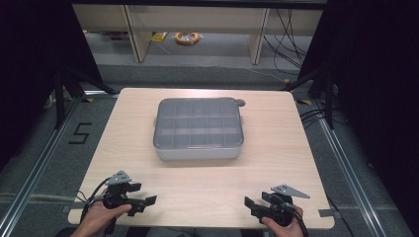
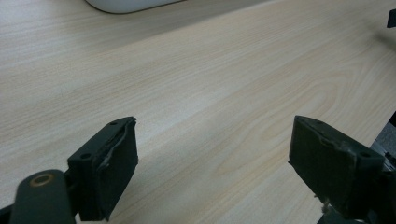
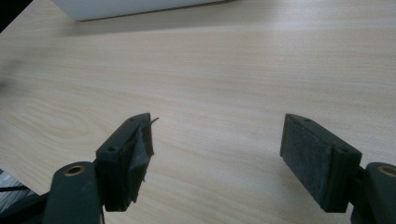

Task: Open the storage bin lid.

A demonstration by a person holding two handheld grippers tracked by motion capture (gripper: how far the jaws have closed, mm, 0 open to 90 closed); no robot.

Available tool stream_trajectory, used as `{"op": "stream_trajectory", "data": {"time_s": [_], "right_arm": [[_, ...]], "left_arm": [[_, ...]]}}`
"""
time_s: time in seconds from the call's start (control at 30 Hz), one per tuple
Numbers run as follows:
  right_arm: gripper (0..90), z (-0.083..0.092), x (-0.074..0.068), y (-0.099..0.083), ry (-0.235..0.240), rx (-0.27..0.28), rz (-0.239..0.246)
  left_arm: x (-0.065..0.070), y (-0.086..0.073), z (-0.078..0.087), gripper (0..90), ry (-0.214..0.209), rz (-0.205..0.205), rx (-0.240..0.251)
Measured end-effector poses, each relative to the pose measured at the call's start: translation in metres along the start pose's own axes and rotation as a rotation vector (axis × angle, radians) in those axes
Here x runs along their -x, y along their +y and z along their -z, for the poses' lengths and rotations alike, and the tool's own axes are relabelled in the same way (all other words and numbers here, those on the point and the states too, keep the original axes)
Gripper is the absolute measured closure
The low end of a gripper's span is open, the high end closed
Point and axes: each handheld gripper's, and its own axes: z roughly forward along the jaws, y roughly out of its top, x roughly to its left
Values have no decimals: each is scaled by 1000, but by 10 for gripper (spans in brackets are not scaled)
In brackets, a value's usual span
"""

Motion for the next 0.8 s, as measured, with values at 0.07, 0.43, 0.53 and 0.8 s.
{"op": "stream_trajectory", "data": {"time_s": [0.07, 0.43, 0.53, 0.8], "right_arm": [[264, 0, 0, 0, 2, -3, -6], [263, 1, 2, 0, -6, -16, -16], [263, 1, 0, 0, 5, -18, -60], [263, 0, 6, 1, 12, 19, -47]], "left_arm": [[0, 0, 0, 147, 2, -3, -1], [-3, 1, 1, 147, 1, 20, 14], [-5, 1, 2, 147, 4, 35, 18], [-6, 1, 2, 147, 8, 50, 26]]}}
